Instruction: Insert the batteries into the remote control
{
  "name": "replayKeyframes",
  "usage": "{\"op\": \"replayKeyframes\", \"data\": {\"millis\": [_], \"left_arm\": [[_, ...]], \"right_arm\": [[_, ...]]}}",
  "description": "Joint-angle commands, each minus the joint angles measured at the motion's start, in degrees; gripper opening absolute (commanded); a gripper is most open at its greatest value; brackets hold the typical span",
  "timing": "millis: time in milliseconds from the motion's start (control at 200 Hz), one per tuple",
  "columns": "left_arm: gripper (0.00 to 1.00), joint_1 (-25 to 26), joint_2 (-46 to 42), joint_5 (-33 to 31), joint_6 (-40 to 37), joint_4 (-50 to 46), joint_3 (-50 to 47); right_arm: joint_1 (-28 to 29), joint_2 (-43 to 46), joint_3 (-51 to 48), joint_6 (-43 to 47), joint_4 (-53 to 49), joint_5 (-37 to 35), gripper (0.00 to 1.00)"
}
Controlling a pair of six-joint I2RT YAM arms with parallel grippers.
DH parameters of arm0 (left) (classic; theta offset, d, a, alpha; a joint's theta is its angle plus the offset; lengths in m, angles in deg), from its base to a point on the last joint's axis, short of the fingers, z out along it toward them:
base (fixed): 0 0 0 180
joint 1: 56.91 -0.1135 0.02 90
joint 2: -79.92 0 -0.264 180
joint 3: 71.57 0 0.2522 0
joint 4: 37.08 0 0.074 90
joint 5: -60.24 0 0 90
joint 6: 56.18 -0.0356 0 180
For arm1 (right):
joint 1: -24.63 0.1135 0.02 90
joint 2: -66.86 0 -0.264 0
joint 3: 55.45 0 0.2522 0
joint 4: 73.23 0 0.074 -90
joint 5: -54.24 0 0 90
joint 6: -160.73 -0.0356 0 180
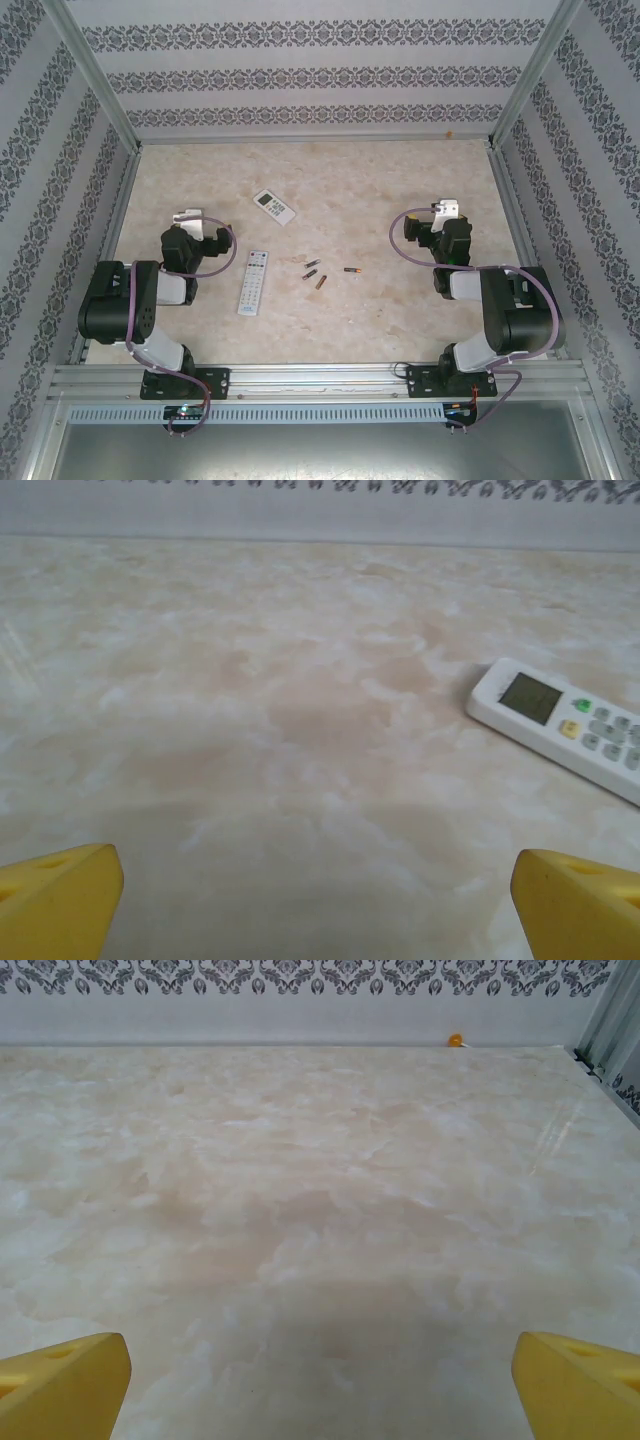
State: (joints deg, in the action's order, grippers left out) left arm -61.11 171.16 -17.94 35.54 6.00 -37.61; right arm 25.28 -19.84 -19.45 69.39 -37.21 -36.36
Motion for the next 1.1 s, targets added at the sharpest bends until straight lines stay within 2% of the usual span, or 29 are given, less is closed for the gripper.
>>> {"op": "replayKeyframes", "data": {"millis": [0,170,330,689,804,834,879,929,1024,1094], "left_arm": [[1.0,-0.1,-0.2,2.2,-1.2,-1.0,1.0],[1.0,-0.2,-0.1,1.7,-1.0,-0.8,0.9],[1.0,-0.1,-0.3,-4.2,1.5,2.1,-0.7],[1.0,-0.1,-0.3,-4.3,1.6,2.4,-0.9],[1.0,-0.1,-4.2,-2.9,0.5,3.8,-3.2],[1.0,0.1,-6.9,-3.8,0.5,3.0,-4.1],[1.0,0.7,-12.4,-6.1,0.7,-1.1,-4.8],[1.0,1.7,-20.6,-9.1,2.5,-11.5,-3.2],[1.0,2.6,-32.9,-11.8,15.0,-34.2,3.1],[1.0,4.6,-36.8,-9.5,22.9,-49.3,9.4]], "right_arm": [[0.6,-0.1,-0.3,0.2,2.2,-0.9,0.98],[0.4,-0.1,-0.2,0.0,2.0,-0.7,0.98],[-0.1,-0.1,-0.1,-0.5,1.8,-0.3,0.98],[-0.5,1.1,-0.2,-1.3,2.6,-0.3,0.98],[0.2,12.1,2.6,-1.3,-12.4,-2.5,0.98],[0.4,15.2,4.2,-5.4,-17.9,-5.0,0.98],[0.3,19.4,7.2,-13.9,-27.5,-7.2,0.98],[0.5,22.5,10.4,-22.2,-36.2,-4.5,0.95],[3.1,23.9,16.4,-32.9,-50.3,4.2,0.95],[7.3,22.5,20.0,-34.8,-56.2,9.4,0.96]]}}
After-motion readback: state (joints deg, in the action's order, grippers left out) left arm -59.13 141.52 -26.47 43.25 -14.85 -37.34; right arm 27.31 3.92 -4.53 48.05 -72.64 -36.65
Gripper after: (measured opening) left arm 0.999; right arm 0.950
